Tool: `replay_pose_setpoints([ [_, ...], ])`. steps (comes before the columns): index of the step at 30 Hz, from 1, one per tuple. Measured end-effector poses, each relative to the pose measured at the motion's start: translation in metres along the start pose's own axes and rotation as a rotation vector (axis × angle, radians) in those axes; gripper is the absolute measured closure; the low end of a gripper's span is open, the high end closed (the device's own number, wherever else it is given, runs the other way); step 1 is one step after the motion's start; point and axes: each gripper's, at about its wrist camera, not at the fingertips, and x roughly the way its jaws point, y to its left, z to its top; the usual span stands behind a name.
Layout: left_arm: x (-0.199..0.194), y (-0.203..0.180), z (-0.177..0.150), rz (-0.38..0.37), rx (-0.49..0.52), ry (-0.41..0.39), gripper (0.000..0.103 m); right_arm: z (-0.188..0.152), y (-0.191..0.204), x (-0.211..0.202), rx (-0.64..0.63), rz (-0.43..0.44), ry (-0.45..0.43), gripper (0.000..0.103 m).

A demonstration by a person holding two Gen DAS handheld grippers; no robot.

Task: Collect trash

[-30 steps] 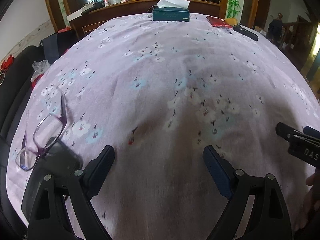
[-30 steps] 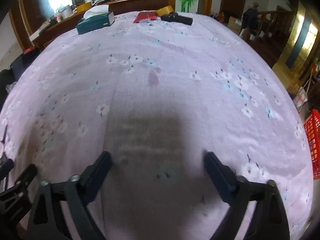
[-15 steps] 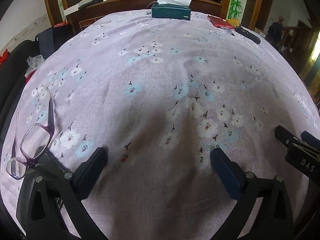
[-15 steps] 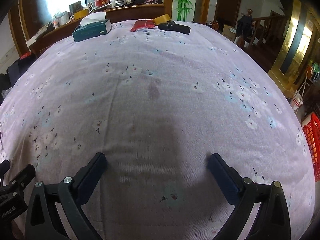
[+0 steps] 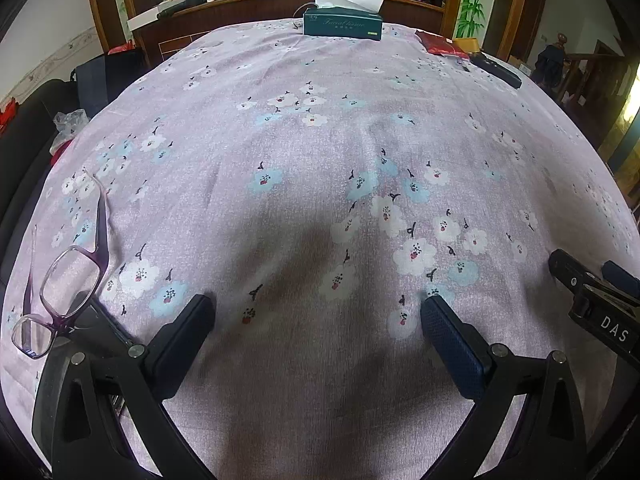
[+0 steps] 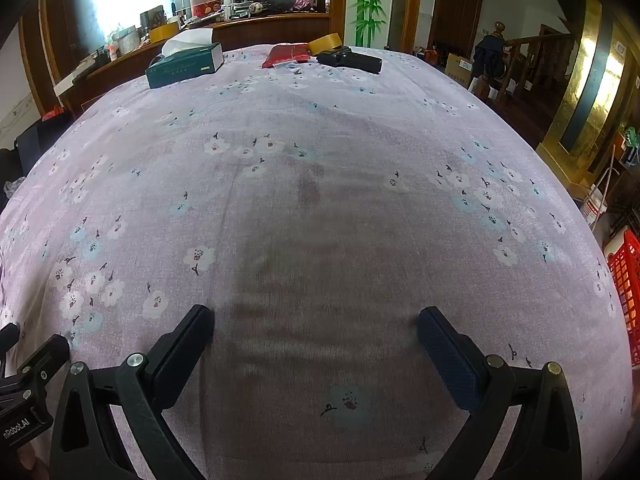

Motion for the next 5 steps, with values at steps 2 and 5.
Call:
replay_pose_setpoints([
  [2,0.0000,-0.0002,0.0000,0.000,0.000,0.000,0.000,0.0002,0.0001,0.0000,0.000,0.000,0.000,0.000],
  [5,0.0001,-0.0002,0.0002,0.000,0.000,0.000,0.000,0.0002,0.0000,0.0001,0.000,0.000,0.000,0.000],
])
